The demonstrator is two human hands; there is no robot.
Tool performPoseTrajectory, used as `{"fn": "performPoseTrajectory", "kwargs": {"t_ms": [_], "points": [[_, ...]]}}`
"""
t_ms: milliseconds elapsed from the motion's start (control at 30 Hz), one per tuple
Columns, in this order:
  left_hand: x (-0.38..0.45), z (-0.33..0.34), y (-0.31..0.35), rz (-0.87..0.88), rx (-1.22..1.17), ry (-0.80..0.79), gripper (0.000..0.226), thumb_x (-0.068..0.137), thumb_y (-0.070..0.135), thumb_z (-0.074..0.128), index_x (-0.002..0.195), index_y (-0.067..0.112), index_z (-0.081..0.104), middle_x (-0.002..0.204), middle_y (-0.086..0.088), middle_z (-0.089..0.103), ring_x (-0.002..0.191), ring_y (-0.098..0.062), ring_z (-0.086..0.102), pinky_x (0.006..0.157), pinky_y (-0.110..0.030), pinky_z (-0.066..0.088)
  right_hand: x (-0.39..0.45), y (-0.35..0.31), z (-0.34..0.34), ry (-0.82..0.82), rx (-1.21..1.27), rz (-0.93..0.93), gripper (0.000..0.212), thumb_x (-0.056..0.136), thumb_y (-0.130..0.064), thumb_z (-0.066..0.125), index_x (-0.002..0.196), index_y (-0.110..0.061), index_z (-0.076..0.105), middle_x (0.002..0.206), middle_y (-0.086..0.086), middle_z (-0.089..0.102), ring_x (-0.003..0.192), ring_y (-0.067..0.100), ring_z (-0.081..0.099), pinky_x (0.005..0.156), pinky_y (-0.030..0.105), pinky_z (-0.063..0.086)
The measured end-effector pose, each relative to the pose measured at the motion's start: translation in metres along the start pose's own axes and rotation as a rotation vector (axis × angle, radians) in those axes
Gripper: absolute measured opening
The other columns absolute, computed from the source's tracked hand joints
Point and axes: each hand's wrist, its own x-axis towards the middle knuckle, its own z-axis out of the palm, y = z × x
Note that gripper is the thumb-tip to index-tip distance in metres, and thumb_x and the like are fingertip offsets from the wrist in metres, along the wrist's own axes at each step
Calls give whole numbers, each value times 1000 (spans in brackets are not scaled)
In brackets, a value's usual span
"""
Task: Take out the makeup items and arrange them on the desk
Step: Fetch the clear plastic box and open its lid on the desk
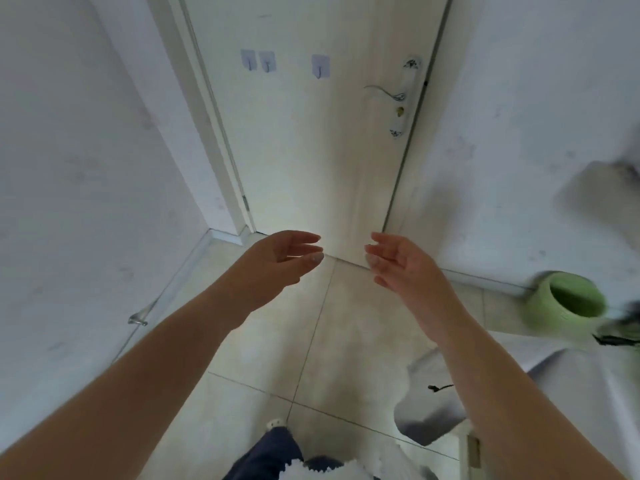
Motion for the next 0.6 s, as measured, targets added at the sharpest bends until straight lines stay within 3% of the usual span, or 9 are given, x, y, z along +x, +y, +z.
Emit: {"fn": "performPoseTrajectory", "kwargs": {"t_ms": [233,467,600], "points": [[172,87,49,83,70,-366,23,87,19,65,107,28,63,111,5,69,106,-13,65,101,-41,48,72,8,-109,378,-23,34,29,86,-24,66,109,-38,56,113,-8,64,106,4,61,99,36,48],[324,197,118,178,109,-714,26,89,19,62,114,21,61,115,2,68,111,-16,62,101,-40,47,134,-9,-220,764,22,77,29,86,-18,65,109,-32,56,117,0,64,97,0,60,97,29,48],[379,261,156,217,139,-913,21,91,23,59,111,29,62,111,13,68,110,-6,61,98,-34,48,148,-18,-278,938,69,105,28,87,-15,64,107,-32,56,118,2,63,102,6,60,94,25,47]]}}
